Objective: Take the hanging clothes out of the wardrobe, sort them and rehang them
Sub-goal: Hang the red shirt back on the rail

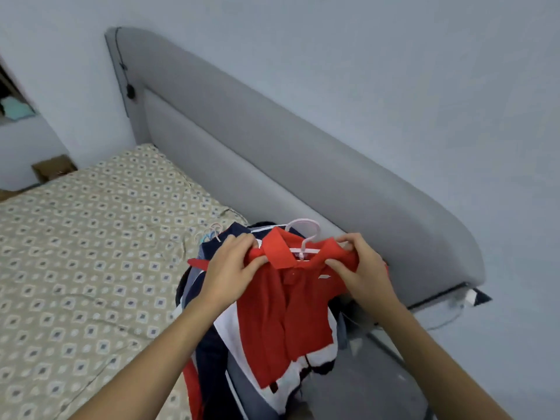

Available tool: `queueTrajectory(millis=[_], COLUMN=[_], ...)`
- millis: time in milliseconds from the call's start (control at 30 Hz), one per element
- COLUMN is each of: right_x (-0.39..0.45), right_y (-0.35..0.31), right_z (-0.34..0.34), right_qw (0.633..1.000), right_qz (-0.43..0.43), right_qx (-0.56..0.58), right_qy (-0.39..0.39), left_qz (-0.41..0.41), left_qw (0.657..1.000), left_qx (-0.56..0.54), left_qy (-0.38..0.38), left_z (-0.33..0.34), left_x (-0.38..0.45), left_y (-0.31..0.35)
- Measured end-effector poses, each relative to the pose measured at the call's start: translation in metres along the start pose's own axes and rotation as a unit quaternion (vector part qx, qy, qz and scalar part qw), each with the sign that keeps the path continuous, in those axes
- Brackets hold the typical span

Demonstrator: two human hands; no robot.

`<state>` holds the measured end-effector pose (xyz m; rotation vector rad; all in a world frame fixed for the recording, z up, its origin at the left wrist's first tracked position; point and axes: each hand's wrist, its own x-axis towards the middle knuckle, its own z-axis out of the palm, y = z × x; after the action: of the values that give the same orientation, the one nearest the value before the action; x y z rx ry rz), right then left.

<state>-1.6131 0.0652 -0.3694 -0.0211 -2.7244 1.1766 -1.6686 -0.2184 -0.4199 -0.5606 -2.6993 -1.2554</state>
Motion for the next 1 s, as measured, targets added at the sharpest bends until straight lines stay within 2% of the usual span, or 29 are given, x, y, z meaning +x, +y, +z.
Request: queueTrajectory(millis=[167,300,433,567,767,900,1000], right_x=[-0.103,-0.191,-0.279,-0.38,-0.543,-0.646,-0.723], right_y=[-0.04,-0.058,-0.07,-0.079,-0.099,-0.119,-0.137], right_z=[-0.065,-0.118,-0.16,-0.189,-0.214,-0.22,-0.227], right_qw=[0.99,0.964,0.935,0.901,0.845,0.823,0.803], right_qz=[0.048,0.104,0.156,0.21,0.3,0.345,0.379], right_qx=[-0.031,-0.057,-0.05,-0.056,-0.09,-0.117,-0.118], right_qy=[0.131,0.238,0.314,0.375,0.435,0.435,0.444], left_qz=[0.132,0.234,0.314,0.396,0.439,0.427,0.441], left_qw=[0.991,0.968,0.935,0.877,0.801,0.8,0.78], left_qx=[0.014,-0.023,-0.032,-0.081,-0.174,-0.189,-0.204], left_qy=[-0.027,-0.084,-0.16,-0.259,-0.367,-0.377,-0.395], left_z=[-0.017,-0.008,0.014,0.049,0.091,0.117,0.132], left_x=[-0.011,-0.023,-0.042,-0.087,-0.199,-0.289,-0.352], left_y=[0.083,0.156,0.224,0.292,0.384,0.431,0.463])
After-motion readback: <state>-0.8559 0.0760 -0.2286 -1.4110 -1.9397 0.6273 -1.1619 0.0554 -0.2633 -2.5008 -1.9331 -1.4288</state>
